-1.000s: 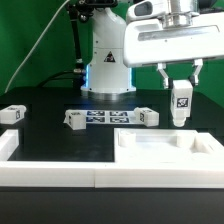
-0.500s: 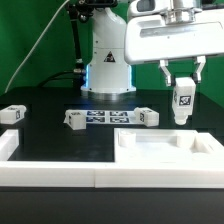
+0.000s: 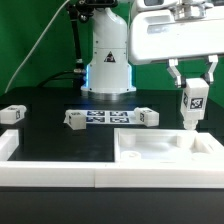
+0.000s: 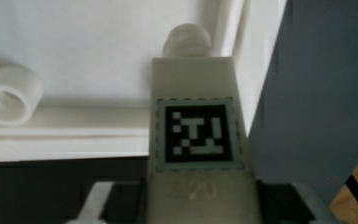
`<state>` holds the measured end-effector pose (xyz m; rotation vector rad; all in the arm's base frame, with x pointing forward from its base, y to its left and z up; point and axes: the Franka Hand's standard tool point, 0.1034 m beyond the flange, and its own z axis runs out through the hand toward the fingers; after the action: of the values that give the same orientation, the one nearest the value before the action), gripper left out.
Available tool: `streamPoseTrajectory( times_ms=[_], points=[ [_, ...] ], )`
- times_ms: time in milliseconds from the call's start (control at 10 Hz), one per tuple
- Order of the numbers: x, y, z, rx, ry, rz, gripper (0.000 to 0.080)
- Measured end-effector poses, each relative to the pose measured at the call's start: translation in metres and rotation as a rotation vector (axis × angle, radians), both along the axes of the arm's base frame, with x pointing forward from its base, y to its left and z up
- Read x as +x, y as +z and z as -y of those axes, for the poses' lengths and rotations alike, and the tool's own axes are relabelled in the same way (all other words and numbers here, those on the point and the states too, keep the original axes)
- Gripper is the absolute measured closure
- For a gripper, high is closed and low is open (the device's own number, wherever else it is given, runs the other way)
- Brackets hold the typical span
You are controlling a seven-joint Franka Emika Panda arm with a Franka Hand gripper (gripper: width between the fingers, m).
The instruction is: Assemble one leg
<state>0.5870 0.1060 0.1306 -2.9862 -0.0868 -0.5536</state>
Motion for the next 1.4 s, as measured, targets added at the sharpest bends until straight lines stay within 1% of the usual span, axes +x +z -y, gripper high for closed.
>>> streamPoseTrajectory(
  times_ms=[100, 200, 300, 400, 500, 600, 700, 1000, 1200, 1400],
  points=[
    [0.005, 0.000, -0.001, 0.000, 0.001, 0.018, 0.0509],
    [0.005, 0.000, 0.000, -0.001, -0.002, 0.051, 0.0509],
    [0.004, -0.001, 0.001, -0.002, -0.002, 0.050, 0.0509],
    [0.007, 0.001, 0.002, -0.003, -0.008, 0.103, 0.0509],
    [0.008, 0.000, 0.004, -0.006, -0.016, 0.175, 0.0509],
    [0.006, -0.008, 0.001, -0.010, -0.008, 0.191, 0.0509],
    [0.010, -0.010, -0.003, -0.011, 0.003, 0.185, 0.0509],
    [0.022, -0.009, -0.004, -0.019, 0.025, 0.201, 0.0509],
    [0.028, -0.017, -0.001, -0.024, 0.026, 0.200, 0.0509],
    [0.026, -0.025, -0.003, -0.025, 0.028, 0.200, 0.0509]
  ],
)
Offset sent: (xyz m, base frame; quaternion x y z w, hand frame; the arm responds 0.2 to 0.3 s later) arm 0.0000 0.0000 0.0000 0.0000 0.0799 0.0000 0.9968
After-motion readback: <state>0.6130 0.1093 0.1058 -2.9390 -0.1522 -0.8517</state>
